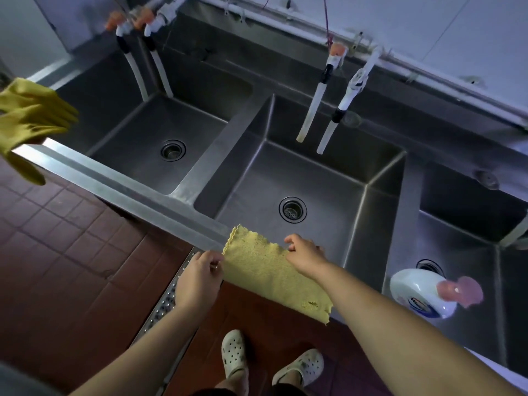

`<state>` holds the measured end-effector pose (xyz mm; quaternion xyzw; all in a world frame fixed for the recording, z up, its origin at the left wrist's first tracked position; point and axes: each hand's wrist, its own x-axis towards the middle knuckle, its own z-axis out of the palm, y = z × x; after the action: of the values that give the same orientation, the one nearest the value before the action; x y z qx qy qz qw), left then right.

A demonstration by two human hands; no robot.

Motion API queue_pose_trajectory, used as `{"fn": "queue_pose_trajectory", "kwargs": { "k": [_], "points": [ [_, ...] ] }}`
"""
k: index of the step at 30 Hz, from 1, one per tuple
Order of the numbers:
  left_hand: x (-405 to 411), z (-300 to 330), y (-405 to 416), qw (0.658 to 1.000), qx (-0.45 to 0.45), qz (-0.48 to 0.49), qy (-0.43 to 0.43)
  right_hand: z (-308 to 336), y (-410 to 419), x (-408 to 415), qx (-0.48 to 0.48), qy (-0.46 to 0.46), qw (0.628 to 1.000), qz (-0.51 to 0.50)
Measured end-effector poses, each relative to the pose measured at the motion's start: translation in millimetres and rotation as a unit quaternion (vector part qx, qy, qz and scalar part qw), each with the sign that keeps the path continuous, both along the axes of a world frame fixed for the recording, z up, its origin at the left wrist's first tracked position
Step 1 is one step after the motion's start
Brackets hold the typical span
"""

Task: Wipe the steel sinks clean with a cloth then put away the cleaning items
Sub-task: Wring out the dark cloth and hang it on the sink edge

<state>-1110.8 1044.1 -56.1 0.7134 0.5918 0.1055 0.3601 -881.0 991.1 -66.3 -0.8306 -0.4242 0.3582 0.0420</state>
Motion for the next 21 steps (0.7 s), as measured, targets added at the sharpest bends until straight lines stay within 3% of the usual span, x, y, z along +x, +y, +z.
{"fn": "queue_pose_trajectory", "kwargs": {
  "k": [6, 9, 12, 16, 21],
  "points": [
    [-7.1, -17.8, -22.9, 0.992, -0.113, 0.026, 0.052, 10.0, 0.1, -5.3, 0.049, -0.045, 0.998, -0.001],
    [-0.5, -16.4, -37.3, 0.992, -0.106, 0.025, 0.064, 29.4, 0.4, -4.1, 0.093, -0.034, 0.995, 0.012],
    [10.0, -1.9, -39.9, 0.995, -0.074, 0.069, 0.01, 59.5, 3.5, -0.9, 0.157, -0.013, 0.987, 0.007],
    [34.9, 23.7, -27.5, 0.993, -0.08, 0.01, -0.084, 105.9, 10.0, 1.3, 0.239, 0.056, 0.968, -0.05],
    [75.2, 64.6, -4.2, 0.946, -0.17, 0.041, -0.272, 160.0, 11.0, 5.0, 0.343, 0.094, 0.927, -0.115]
  ]
}}
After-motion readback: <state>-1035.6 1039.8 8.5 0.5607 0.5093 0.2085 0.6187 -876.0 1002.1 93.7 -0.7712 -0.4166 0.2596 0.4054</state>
